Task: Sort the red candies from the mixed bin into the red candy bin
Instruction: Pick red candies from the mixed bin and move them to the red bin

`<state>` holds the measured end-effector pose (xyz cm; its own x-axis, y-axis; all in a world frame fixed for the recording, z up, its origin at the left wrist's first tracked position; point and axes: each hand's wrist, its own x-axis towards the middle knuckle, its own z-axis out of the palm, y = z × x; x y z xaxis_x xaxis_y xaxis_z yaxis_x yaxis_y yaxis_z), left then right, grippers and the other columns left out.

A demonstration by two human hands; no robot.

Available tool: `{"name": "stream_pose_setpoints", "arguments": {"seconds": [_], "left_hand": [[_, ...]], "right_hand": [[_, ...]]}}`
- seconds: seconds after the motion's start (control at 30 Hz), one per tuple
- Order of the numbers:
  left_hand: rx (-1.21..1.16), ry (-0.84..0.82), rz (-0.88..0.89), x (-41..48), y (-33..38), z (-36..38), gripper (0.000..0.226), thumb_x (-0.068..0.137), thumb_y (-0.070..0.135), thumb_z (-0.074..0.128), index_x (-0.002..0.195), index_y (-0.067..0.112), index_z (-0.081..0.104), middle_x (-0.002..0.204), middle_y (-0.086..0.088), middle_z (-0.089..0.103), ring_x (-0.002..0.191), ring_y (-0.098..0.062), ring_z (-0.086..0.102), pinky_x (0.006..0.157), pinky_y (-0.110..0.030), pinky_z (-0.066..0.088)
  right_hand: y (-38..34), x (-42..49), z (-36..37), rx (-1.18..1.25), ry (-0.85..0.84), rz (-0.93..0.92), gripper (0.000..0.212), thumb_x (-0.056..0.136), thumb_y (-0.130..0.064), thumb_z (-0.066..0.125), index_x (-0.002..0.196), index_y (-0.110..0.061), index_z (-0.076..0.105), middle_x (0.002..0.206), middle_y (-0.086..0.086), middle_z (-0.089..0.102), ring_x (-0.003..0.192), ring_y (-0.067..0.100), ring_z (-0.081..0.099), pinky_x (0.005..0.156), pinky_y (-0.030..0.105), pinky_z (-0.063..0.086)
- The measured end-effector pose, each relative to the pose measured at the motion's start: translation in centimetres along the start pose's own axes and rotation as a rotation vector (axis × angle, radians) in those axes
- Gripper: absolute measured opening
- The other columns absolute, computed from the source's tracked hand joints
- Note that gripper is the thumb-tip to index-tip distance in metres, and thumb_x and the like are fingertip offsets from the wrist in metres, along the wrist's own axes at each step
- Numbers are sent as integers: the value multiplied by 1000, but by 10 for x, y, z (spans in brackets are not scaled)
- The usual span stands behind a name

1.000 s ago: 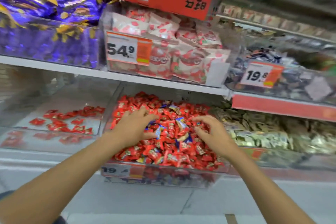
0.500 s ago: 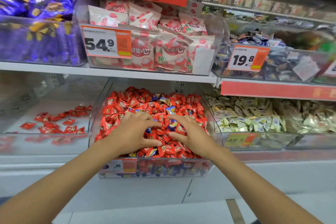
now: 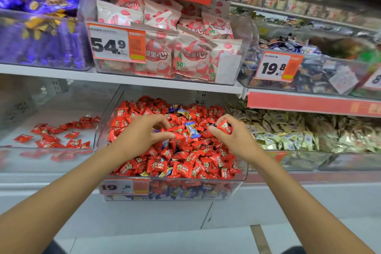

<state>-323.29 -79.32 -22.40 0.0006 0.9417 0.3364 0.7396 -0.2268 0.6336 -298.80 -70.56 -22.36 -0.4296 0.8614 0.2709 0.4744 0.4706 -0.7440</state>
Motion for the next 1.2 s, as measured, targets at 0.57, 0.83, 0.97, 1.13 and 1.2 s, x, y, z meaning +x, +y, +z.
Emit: {"name": "stream_pose_setpoints", "arguments": {"seconds": [0.57,0.83,0.97,1.13,1.2], "left_hand": [[97,20,-27,0,-18,-20,21,92,20,58,110,29,60,108,8,52,93,-8,55,90,-29,45],[0,-47,-43,-2,-1,-18,27,100,13,40,108,36,54,93,6,51,78,-19,55,68,-33,45],[-1,-20,-28,-2,-1,-14,8,95,28,51,98,27,59,98,10,53,93,-5,51,76,-25,39],[155,-96,5,-2,-15,-9,31,68,48,73,81,37,48,96,13,46,91,2,46,76,-9,33],[248,-151,3,-4,-19,-6,38,68,44,78,85,34,46,98,12,45,90,-3,47,77,-15,36]], "right_hand": [[-16,6,5,-32,-254,-9,35,96,-29,54,130,-36,50,148,-6,23,135,5,21,107,25,16],[-4,6,-5,-77,-87,-34,20,93,-16,60,103,-33,60,120,-4,55,115,9,51,97,28,42],[-11,5,5,-44,-83,-71,12,93,-21,59,99,-31,58,108,-12,57,101,3,52,86,25,35],[-14,2,44,-380,-319,-194,40,94,-42,54,132,-35,46,126,-4,49,119,12,42,103,32,37],[-12,2,51,-551,-352,-245,53,93,-46,53,142,-36,36,124,-1,43,115,17,38,102,33,36]]}}
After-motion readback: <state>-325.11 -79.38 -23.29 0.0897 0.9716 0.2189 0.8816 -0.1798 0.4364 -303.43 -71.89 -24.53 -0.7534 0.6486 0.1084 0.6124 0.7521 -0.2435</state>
